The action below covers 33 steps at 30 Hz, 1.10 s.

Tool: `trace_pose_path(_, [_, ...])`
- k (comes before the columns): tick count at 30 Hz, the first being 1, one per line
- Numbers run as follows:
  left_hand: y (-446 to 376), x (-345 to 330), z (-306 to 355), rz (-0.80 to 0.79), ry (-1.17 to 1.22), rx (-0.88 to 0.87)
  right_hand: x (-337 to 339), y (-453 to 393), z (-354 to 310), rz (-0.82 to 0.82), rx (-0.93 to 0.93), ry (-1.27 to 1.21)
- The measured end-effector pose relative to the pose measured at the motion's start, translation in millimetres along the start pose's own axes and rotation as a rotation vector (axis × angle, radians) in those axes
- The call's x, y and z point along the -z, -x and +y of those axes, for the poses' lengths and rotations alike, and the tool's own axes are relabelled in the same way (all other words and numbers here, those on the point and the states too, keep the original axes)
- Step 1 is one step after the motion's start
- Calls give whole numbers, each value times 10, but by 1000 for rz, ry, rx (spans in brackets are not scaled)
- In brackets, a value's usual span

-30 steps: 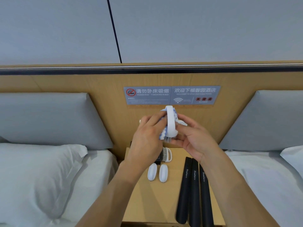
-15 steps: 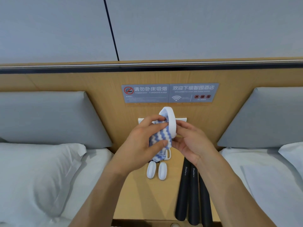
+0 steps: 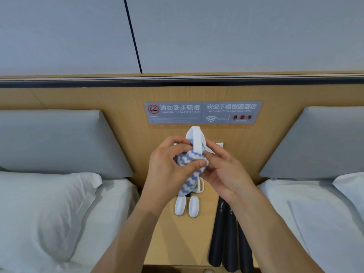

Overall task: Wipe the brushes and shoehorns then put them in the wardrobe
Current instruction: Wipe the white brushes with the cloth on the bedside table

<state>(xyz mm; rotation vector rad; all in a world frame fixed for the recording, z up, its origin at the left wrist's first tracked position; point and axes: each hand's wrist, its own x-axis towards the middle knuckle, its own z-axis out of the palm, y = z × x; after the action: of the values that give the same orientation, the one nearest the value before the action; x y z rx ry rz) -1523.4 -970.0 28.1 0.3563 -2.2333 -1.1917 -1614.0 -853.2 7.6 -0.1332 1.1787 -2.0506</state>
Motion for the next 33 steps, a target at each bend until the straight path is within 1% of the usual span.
trace_pose_path(4, [-10,28,9,-18,53,56,-5,-10,13,9,67,54])
trace_pose_path(10, [-91,139,34,-74,132,132,-21,-28,-46,-65,228,203])
trace_pose_path(14, [-184,235,69,-120,212,249,-34,-42,-87,-98,325,328])
trace_pose_path(17, [-255,280,106,-118,282,316,-47,-43,-101,-120,360,362])
trace_pose_path(19, [-291,295,132,-102,285,333,-58,-45,-105,-131,357,362])
trace_pose_path(23, [-299,319,156,-122,254,295,-51,-41,-98,-116,357,368])
trace_pose_path(27, [-215,291,148,-161,146,193,-41,-44,-93,-67,353,349])
trace_pose_path(31, [-131,166,118,-103,44,22,-17,-61,-114,-58,307,320])
trace_pose_path(33, [-97,129,118,-70,39,5,-10,-74,-142,-47,303,342])
